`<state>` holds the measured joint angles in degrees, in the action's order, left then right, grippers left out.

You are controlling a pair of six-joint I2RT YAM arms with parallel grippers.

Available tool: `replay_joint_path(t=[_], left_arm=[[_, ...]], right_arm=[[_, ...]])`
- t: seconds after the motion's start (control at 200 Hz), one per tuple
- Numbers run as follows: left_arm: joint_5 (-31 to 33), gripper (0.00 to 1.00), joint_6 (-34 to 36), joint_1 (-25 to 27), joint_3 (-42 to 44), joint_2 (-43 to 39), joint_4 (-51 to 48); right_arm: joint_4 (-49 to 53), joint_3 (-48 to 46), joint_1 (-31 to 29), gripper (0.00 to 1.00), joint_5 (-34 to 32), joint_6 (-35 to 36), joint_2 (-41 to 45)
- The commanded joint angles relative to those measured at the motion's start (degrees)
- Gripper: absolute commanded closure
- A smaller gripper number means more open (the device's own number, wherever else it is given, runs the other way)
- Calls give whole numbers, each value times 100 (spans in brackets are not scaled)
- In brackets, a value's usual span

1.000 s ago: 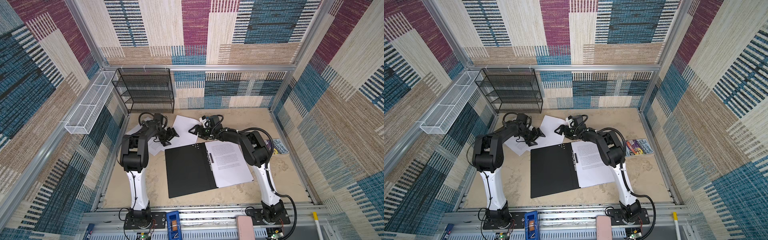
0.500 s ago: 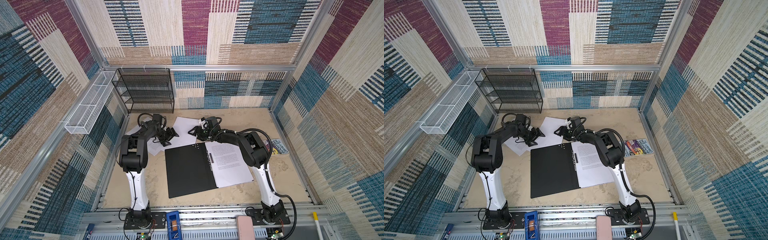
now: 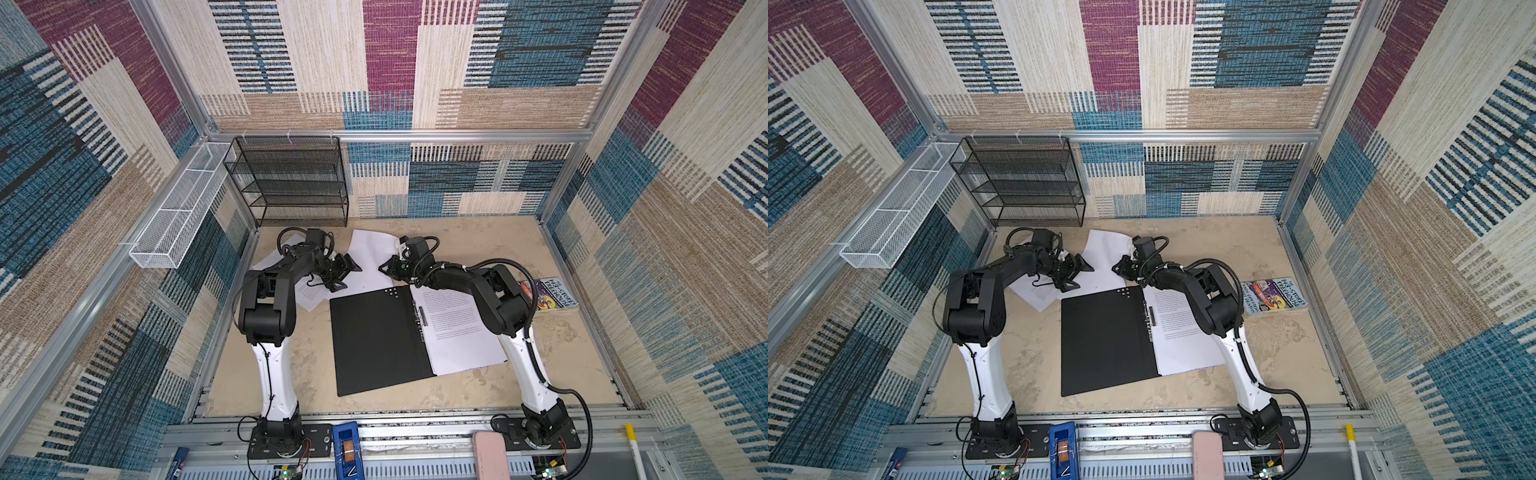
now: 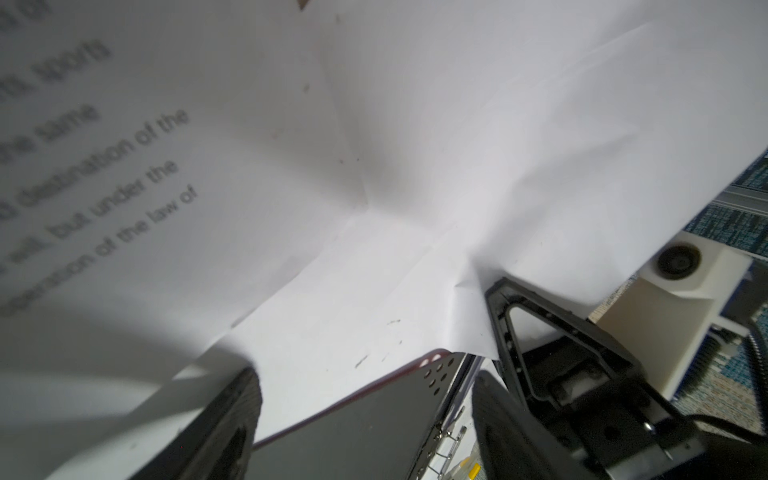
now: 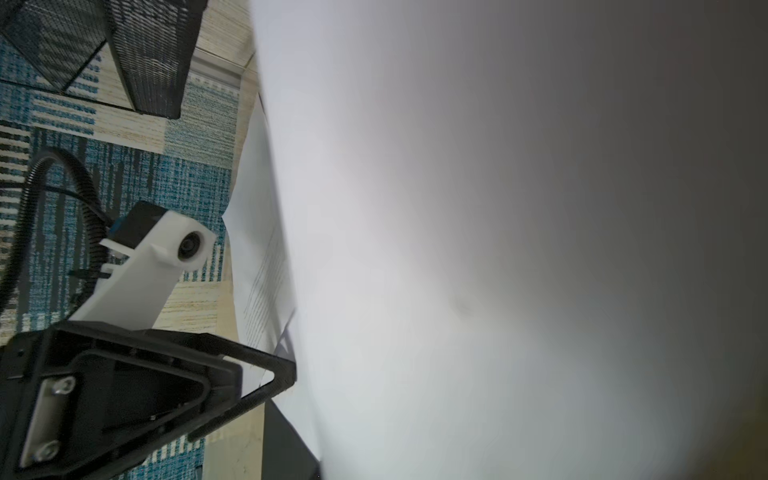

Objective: Put the files into the folder
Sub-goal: 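Pinch a loose text sheet with both grippers and lift it, then lift the sheet upright with the right gripper while left gripper moves to the clip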

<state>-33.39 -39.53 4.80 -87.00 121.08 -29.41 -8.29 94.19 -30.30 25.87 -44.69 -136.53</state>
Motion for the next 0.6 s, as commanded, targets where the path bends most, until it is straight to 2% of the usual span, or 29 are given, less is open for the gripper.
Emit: replay_joint_path(t=[0.0, 0.185, 0.391, 0.596], left_arm=[[-165, 19, -70, 4, 14, -111, -130], [-481, 19, -77, 13, -115, -500, -117], [-704, 19, -83, 14, 79, -1274, -142], [-639, 19, 77, 140, 923, -2185, -171]], right_arm=[[-54, 142, -2, 88, -369, 339, -43], [656, 1024, 53, 100, -851, 932, -193], [1552, 2292, 225, 100, -868, 1433, -216], [2245, 2821, 498, 100, -193, 1817, 432]])
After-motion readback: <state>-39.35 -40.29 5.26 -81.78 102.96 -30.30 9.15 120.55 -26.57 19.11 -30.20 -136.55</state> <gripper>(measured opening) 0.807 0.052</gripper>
